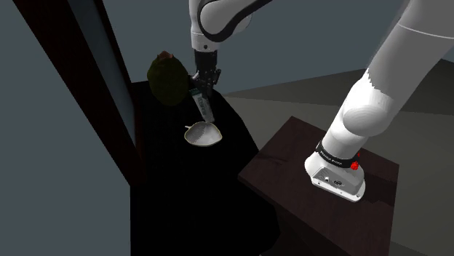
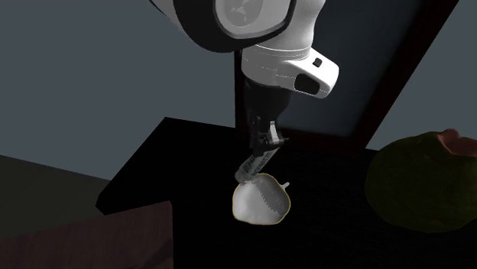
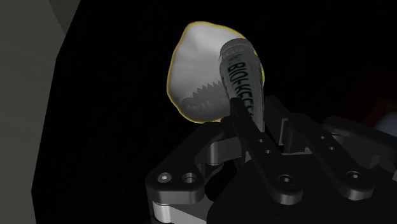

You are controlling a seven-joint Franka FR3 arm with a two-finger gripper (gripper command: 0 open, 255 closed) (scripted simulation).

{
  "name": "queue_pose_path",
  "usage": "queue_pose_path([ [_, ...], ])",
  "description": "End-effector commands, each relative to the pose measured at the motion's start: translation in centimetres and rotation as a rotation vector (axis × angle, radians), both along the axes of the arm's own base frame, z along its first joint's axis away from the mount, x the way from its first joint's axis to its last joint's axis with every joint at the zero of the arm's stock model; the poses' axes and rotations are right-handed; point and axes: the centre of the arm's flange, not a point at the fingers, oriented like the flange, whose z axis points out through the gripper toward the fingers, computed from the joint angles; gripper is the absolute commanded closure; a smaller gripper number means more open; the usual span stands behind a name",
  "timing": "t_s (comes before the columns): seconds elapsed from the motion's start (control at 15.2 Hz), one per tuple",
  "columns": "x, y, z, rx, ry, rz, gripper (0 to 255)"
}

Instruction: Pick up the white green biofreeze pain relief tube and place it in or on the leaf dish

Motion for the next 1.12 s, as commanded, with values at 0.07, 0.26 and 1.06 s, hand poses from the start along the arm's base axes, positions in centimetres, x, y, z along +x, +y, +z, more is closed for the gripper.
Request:
queue_pose_path([
  [0.07, 0.0, -0.1, -1.5, 0.000, -0.001, 0.000, 255],
  [0.26, 0.0, -0.1, -3.1, 0.000, -0.001, 0.000, 255],
  [1.06, 0.0, -0.1, -9.4, 0.000, -0.001, 0.000, 255],
])
